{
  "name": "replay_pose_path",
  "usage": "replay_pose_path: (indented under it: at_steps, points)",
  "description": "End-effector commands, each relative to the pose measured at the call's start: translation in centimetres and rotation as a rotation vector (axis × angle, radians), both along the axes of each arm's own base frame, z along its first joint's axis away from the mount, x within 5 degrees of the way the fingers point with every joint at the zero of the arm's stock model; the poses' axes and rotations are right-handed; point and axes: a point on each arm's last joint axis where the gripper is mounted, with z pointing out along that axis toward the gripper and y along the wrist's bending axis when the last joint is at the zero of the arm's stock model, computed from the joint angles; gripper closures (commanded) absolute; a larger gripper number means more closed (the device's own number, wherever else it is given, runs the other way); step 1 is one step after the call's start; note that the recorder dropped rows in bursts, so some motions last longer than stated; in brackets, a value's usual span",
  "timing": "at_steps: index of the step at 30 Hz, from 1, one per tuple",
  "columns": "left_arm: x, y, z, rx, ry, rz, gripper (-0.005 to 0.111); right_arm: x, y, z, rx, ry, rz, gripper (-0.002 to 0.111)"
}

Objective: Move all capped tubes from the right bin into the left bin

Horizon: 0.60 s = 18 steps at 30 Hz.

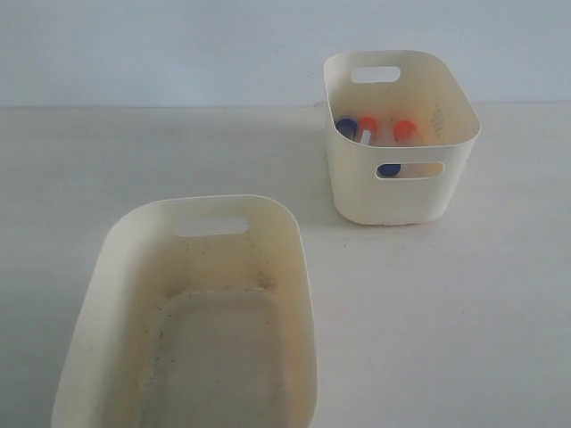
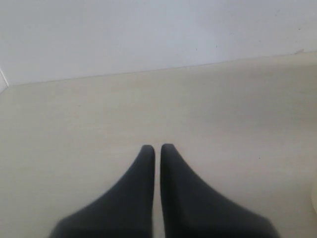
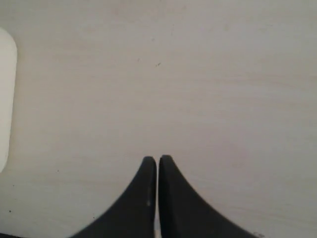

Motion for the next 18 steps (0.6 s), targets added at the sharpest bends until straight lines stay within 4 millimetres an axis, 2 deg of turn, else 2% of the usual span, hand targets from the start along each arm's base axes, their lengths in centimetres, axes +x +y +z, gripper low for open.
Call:
replay_pose_path:
  at_steps: [1, 4, 7, 9, 12, 13, 14, 15, 16, 17, 18]
  points:
    - [0.0, 0.0, 0.3, -0.018, -0.021, 0.001, 0.102, 3.8, 0.3, 0.1, 0.025, 0.003, 0.007, 0.107]
    - [0.0, 0.0, 0.3, -0.018, -0.021, 0.001, 0.102, 6.7, 1.0, 1.2, 0.104, -0.097, -0.007, 0.107]
    - [0.0, 0.0, 0.3, -0.018, -0.021, 0.001, 0.102, 9.1, 1.9, 2.7, 0.102, -0.246, 0.175, 0.107]
    - [0.0, 0.0, 0.3, -0.018, -0.021, 0.001, 0.102, 11.1, 2.6, 4.2, 0.148, -0.338, 0.245, 0.107]
    - [0.0, 0.0, 0.3, -0.018, -0.021, 0.001, 0.102, 14.4, 3.4, 7.1, 0.212, -0.428, 0.254, 0.107]
    - [0.0, 0.0, 0.3, -0.018, -0.021, 0.001, 0.102, 16.6, 4.0, 8.3, 0.221, -0.435, 0.265, 0.107]
    - [0.0, 0.0, 0.3, -0.018, -0.021, 0.001, 0.102, 18.0, 4.5, 8.7, 0.227, -0.424, 0.273, 0.107]
    - [0.0, 0.0, 0.3, -0.018, -0.021, 0.001, 0.102, 20.8, 5.4, 8.5, 0.206, -0.359, 0.284, 0.107]
    - [0.0, 0.0, 0.3, -0.018, -0.021, 0.001, 0.102, 22.3, 5.8, 8.2, 0.181, -0.318, 0.266, 0.107]
    - [0.0, 0.0, 0.3, -0.018, -0.021, 0.001, 0.102, 25.0, 6.2, 7.9, 0.131, -0.251, 0.193, 0.107]
    - [0.0, 0.0, 0.3, -0.018, -0.021, 0.001, 0.102, 26.5, 6.2, 7.4, 0.108, -0.207, 0.150, 0.107]
